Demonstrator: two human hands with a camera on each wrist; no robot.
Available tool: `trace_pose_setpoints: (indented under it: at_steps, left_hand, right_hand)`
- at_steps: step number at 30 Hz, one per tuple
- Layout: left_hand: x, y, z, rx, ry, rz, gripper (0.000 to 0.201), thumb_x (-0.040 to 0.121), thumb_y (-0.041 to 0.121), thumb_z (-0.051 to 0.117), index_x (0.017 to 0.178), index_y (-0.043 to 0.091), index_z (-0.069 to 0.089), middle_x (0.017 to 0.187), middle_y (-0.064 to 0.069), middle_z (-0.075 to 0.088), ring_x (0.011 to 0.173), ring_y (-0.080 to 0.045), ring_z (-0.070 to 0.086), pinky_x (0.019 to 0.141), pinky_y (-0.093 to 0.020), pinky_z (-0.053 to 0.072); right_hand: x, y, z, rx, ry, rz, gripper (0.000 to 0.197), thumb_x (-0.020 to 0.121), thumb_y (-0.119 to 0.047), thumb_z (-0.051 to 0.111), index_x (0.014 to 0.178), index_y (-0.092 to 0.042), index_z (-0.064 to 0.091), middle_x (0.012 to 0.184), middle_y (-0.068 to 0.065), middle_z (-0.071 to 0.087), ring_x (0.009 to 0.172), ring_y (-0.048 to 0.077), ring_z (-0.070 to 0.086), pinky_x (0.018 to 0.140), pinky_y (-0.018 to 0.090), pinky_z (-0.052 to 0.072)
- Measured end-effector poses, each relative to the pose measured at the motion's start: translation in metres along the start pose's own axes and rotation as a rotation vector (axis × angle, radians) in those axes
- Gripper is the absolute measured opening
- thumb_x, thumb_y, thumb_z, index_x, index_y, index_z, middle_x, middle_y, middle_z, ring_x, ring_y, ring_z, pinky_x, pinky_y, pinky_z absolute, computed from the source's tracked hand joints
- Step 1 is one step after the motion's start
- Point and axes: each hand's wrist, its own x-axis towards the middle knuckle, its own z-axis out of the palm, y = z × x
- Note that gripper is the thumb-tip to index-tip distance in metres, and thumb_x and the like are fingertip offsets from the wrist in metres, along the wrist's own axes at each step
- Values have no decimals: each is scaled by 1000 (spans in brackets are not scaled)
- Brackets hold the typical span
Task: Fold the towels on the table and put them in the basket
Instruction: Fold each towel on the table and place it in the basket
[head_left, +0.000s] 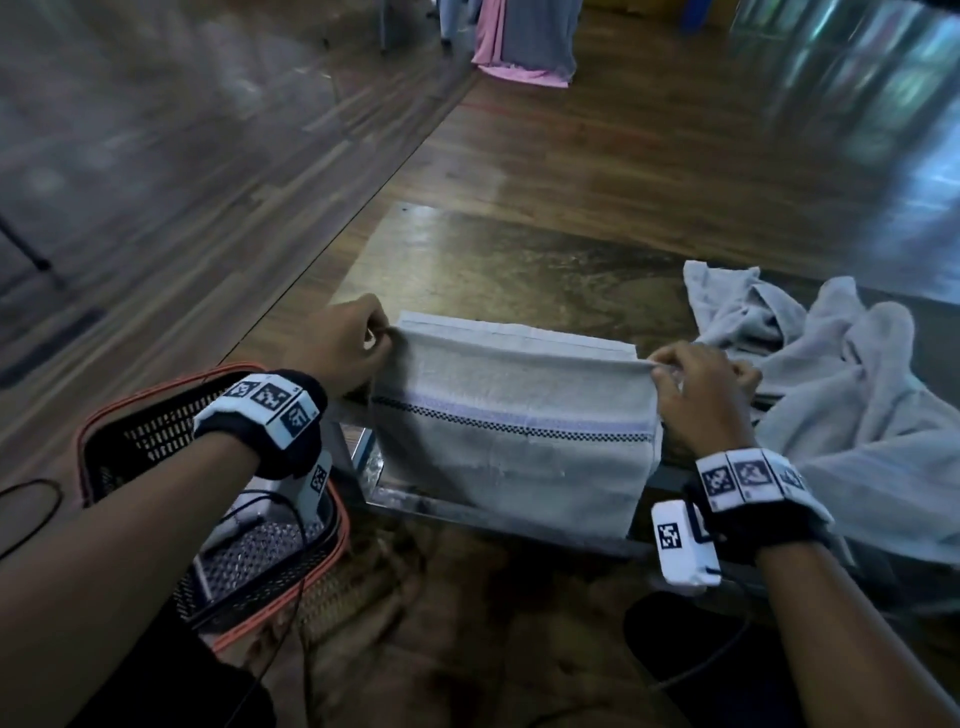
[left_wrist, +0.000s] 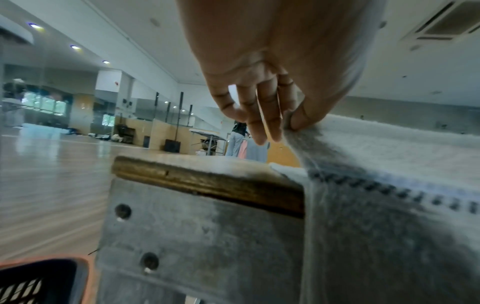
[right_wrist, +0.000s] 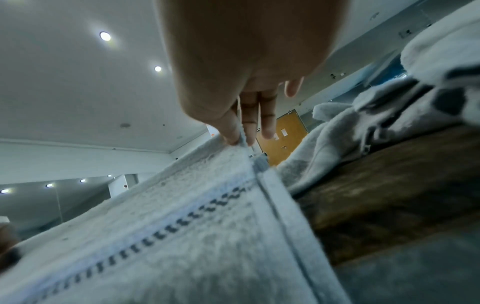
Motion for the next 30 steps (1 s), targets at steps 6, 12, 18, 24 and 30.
trace_pose_setpoints:
  at_steps: [6,12,18,24,30]
  left_hand:
    - [27,-5,17,56,-6,-82,7,84,16,57,91,14,59,91,3,56,84,-19,52,71,-30,39]
    - [43,-4,36,161,-317,18,20,81,22,56,72,18,39,115,-6,57,112,-30,51,77,-36,40]
    - [50,-11,28,163,-429,77,30,78,27,60,63,23,35,116,-6,58,104,-28,54,74,-36,43]
    - [48,-5,27,216,-404,69,23,74,31,65,65,19,48,104,-2,46,95,-20,43,77,-36,43]
    - [49,1,20,25,-329,70,26,73,24,66,60,19,44,86,0,42,73,-18,45,57,-24,34]
  right_hand:
    - [28,-4,23,-171,-75,4,14,86,-17,51,93,-22,62,105,3,63,106,26,52,97,43,26]
    - [41,-6,42,-173,-377,-62,17,87,-12,44,94,-21,57,144,-1,44,136,15,32,110,46,11]
    - [49,-5,43,-119,-505,-8,8,82,-14,47,81,-21,50,143,4,45,134,19,37,109,44,17]
    - [50,-5,36,-159,-511,-17,4,80,-25,60,76,-25,58,111,2,48,114,23,43,100,39,24]
    - [49,-10,27,92,-418,-51,7,80,-12,64,84,-7,65,100,12,56,93,26,55,75,27,34]
